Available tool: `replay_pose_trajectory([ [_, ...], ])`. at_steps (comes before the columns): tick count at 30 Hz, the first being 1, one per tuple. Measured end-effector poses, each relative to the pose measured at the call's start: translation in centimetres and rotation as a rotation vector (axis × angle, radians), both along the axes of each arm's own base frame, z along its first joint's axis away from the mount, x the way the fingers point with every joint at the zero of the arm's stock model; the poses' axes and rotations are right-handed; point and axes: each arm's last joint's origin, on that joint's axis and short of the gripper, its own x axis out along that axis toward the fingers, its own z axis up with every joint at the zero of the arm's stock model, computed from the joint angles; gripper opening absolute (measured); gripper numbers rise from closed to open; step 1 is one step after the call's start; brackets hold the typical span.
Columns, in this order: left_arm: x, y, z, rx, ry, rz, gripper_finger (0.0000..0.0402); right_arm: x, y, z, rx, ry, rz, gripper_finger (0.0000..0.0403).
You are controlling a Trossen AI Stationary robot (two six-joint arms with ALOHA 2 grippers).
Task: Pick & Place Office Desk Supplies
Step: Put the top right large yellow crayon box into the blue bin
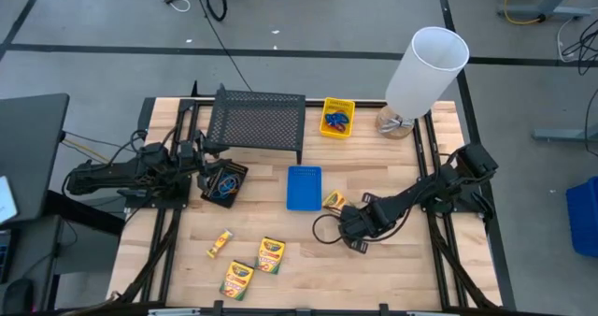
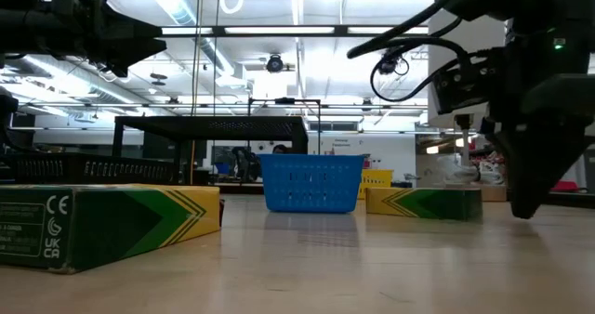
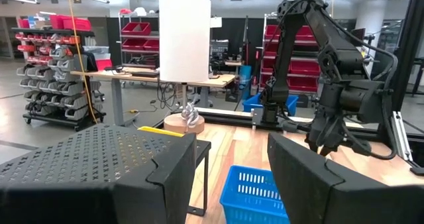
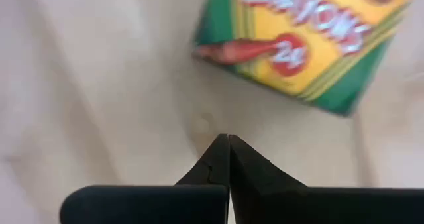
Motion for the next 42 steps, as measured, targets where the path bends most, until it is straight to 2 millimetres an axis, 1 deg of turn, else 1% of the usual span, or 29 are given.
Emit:
replay_pose_trajectory([
  [3, 0.0, 0.0, 0.0, 0.0, 0.0, 0.0, 0.0193, -0.4, -0.4, 0.6, -0.068, -0.009, -0.015, 0.0],
  [10, 0.0, 0.0, 0.0, 0.0, -0.001, 0.0, 0.0193, -0.6, -0.7, 2.2, -0.121, -0.094, -0.036, 0.0],
  [12, 0.0, 0.0, 0.0, 0.0, -0.001, 0.0, 0.0193, -0.5, -0.8, 2.4, -0.132, -0.109, -0.034, 0.0],
  [22, 0.0, 0.0, 0.0, -0.001, -0.002, 0.0, 0.0193, 0.5, -1.3, 2.5, -0.131, -0.176, -0.003, 0.0],
  [28, 0.0, 0.0, 0.0, -0.002, -0.001, 0.0, 0.0193, 1.0, -1.3, 1.4, -0.114, -0.148, 0.013, 0.0],
  [31, 0.0, 0.0, 0.0, -0.002, -0.001, 0.0, 0.0193, 1.1, -1.2, 1.1, -0.108, -0.132, 0.019, 0.0],
  [42, 0.0, 0.0, 0.0, -0.001, -0.001, 0.0, 0.0193, 0.8, -0.7, 1.0, -0.033, -0.094, 0.001, 0.0],
])
